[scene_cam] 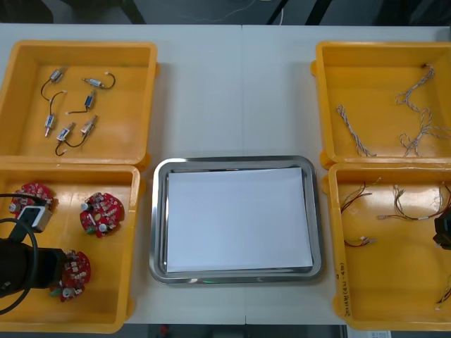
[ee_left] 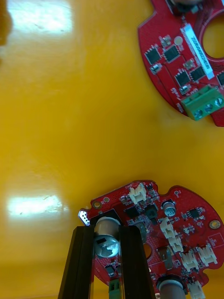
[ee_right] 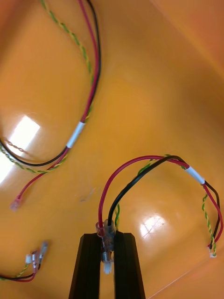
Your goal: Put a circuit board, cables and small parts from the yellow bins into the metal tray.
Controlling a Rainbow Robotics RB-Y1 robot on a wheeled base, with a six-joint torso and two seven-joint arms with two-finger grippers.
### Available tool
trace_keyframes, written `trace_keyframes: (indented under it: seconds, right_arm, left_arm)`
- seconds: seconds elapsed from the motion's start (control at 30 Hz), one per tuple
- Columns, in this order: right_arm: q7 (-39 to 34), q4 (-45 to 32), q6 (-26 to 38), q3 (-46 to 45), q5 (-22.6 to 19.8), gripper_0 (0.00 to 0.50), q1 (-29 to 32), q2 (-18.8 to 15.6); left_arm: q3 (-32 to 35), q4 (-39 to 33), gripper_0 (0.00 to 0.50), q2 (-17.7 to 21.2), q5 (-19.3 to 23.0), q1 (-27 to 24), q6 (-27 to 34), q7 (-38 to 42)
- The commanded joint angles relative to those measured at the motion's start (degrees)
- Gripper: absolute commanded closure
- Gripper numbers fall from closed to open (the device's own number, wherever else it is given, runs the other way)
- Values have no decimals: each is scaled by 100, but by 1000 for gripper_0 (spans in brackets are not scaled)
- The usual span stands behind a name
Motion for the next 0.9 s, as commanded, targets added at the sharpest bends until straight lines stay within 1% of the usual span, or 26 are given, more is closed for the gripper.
trace_keyframes:
  seconds: [0.03,0.17,0.3,0.37,0.47,0.63,0.9]
  right_arm:
    - [-245,-183,47,212,44,500,-391,-145]
    - [-298,-183,47,353,140,500,-566,-30]
    - [-298,-183,56,370,123,500,-751,163]
    - [-298,-183,56,379,123,500,-777,242]
    - [-289,-200,56,388,167,500,-777,462]
    - [-280,-315,179,388,193,500,-742,699]
    - [-306,-701,548,388,281,500,-646,831]
  left_arm:
    - [240,-25,500,353,98,-161,89,-446]
    - [275,63,500,415,160,-311,177,-437]
    - [275,371,500,424,230,-566,203,-472]
    - [275,502,500,424,256,-653,194,-498]
    - [275,740,500,424,327,-820,203,-569]
    - [275,854,500,450,406,-917,203,-621]
    - [205,968,500,468,458,-1040,194,-621]
